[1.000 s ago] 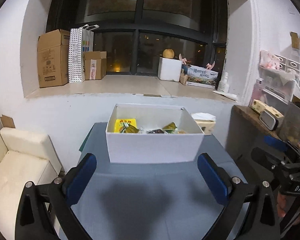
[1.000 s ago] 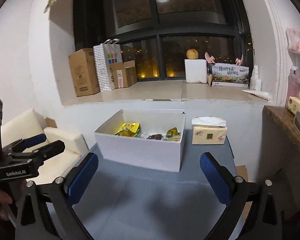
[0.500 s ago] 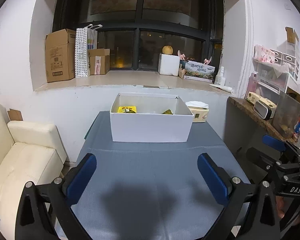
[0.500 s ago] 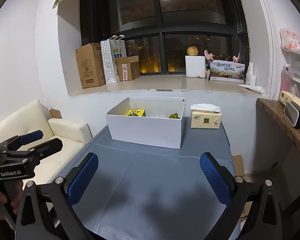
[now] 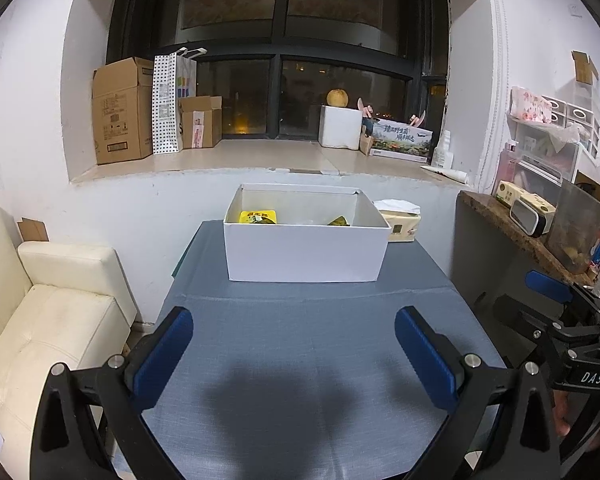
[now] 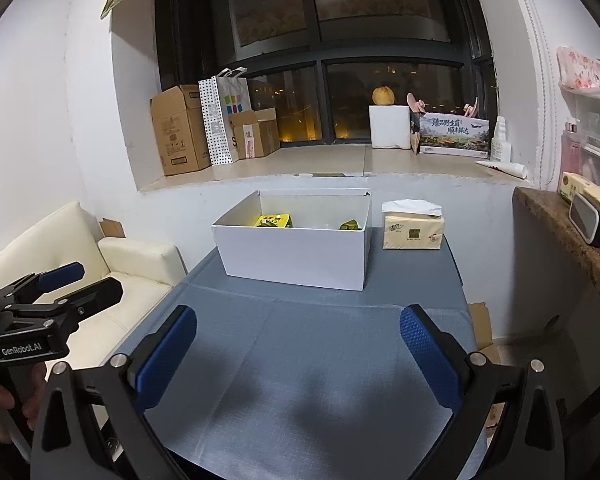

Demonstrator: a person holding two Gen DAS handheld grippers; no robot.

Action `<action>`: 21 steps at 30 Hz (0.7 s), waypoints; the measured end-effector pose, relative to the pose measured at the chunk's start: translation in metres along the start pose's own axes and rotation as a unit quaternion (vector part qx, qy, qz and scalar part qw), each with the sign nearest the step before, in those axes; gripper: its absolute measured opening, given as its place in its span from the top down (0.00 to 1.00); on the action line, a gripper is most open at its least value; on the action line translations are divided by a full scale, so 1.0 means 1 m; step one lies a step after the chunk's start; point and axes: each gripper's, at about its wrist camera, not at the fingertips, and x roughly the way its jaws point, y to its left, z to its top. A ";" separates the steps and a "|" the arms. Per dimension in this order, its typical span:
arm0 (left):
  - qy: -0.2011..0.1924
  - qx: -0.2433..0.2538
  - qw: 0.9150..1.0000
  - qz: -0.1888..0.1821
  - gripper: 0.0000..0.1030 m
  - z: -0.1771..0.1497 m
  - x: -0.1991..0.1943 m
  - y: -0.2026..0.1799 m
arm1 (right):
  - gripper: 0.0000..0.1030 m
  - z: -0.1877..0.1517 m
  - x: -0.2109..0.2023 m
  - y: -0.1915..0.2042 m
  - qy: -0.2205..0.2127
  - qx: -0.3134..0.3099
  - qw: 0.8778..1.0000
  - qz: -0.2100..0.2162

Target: Organize snacks

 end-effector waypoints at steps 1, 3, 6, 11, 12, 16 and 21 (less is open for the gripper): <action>0.001 0.001 1.000 -0.002 0.00 0.000 0.001 0.000 | 0.00 0.000 0.000 0.000 0.001 0.000 1.000 -0.001; 0.000 0.002 1.000 -0.001 0.00 0.000 0.000 -0.001 | 0.00 0.001 0.001 0.000 0.002 0.000 1.000 -0.001; 0.001 0.001 1.000 -0.002 0.00 0.000 0.000 -0.001 | 0.00 0.000 0.000 0.001 0.002 0.001 1.000 -0.001; 0.002 0.005 1.000 0.000 0.00 0.000 -0.001 -0.003 | 0.00 -0.001 -0.002 0.000 0.001 0.001 1.000 0.000; 0.002 0.005 1.000 -0.001 0.00 0.000 -0.001 -0.003 | 0.00 -0.001 -0.002 0.000 0.002 0.001 1.000 0.001; 0.004 0.005 1.000 -0.001 0.00 -0.001 -0.001 -0.003 | 0.00 -0.001 -0.003 -0.002 0.003 0.002 1.000 0.001; 0.004 0.001 1.000 -0.002 0.00 0.000 -0.001 -0.004 | 0.00 0.000 -0.002 -0.002 0.003 0.002 1.000 0.001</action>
